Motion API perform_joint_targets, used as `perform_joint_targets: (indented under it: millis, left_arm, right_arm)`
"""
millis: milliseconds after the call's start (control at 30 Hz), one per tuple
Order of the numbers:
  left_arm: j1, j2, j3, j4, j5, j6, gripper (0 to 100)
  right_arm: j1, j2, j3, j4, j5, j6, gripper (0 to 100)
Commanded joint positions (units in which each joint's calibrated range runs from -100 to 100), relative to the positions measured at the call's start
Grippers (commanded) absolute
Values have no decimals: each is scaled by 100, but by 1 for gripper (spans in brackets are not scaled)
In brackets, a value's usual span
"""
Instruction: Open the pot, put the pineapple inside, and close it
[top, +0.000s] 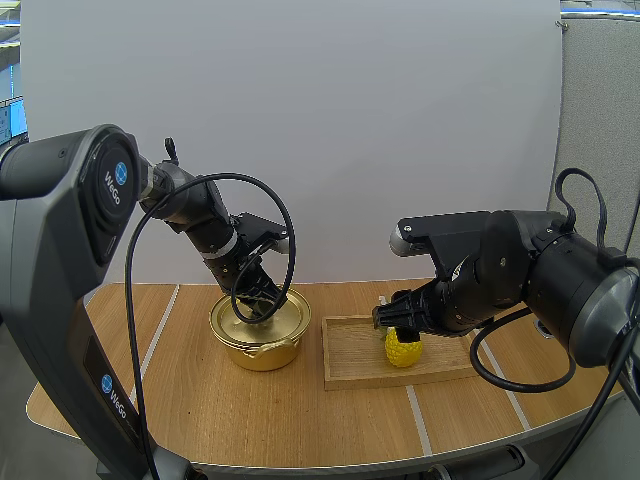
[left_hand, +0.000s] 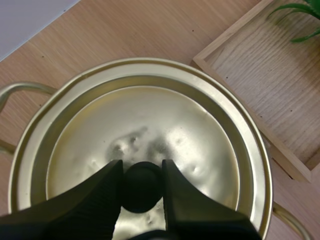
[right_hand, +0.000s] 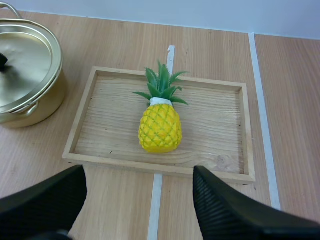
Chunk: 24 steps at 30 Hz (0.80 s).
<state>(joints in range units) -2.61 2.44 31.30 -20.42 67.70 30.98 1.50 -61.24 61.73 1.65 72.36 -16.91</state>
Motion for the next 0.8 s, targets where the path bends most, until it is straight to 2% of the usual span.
perform_joint_targets:
  millis: [0,333,533,767]
  left_arm:
    - [-27,-143,-28,15,191,-32,2]
    - [-27,-1716,-804,15,247,-245,1]
    - [-27,-2752,-1815,15,247,-271,0]
    - [-27,-3551,-3135,143,-165,-717,0]
  right_arm:
    - [-26,-39,-43,6,-43,-28,100]
    - [-26,-39,-43,6,-43,-28,100]
    - [-26,-39,-43,6,-43,-28,100]
    - [-26,-39,-43,6,-43,-28,100]
